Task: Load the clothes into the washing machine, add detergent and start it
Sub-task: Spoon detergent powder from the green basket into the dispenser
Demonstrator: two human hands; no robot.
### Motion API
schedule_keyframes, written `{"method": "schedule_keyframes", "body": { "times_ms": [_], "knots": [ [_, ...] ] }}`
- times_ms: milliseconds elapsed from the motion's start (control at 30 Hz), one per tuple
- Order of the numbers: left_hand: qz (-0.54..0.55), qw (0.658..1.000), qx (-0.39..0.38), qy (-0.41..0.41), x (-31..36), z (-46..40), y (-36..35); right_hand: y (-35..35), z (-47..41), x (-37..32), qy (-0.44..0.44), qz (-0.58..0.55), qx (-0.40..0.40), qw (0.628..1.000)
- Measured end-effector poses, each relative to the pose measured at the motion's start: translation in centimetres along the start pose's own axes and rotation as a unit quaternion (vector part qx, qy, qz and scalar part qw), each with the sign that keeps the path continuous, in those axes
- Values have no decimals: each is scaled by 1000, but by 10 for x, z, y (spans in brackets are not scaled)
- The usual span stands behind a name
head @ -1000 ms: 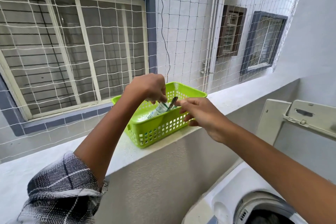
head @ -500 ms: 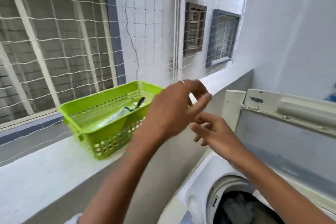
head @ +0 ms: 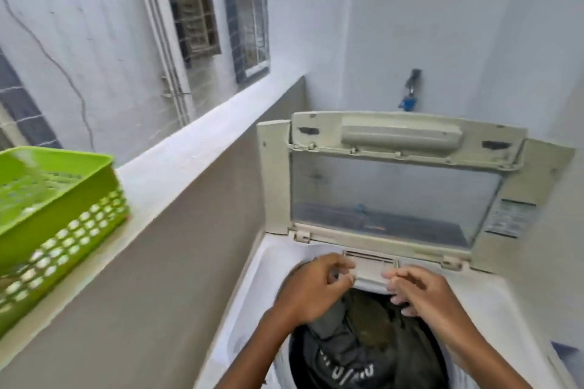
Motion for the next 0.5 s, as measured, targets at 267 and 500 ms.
{"method": "schedule_keyframes", "body": {
  "times_ms": [267, 500],
  "knots": [
    [75, 981, -100, 148, -72, -43, -66, -3, -29, 103, -155, -31, 66, 985],
    [103, 974, -16, 202, -103, -67, -78, -21, -51, 123, -184, -11, 73, 980]
  ]
}}
Point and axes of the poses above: each hand's wrist, its own z-axis away from the middle knuckle, its own y-axis out of the back of the hand, x = y × z, the point moved 4 cm from there along -z, towards the middle knuckle, and after that the axes turned 4 degrees about z, right-handed, at the moved point
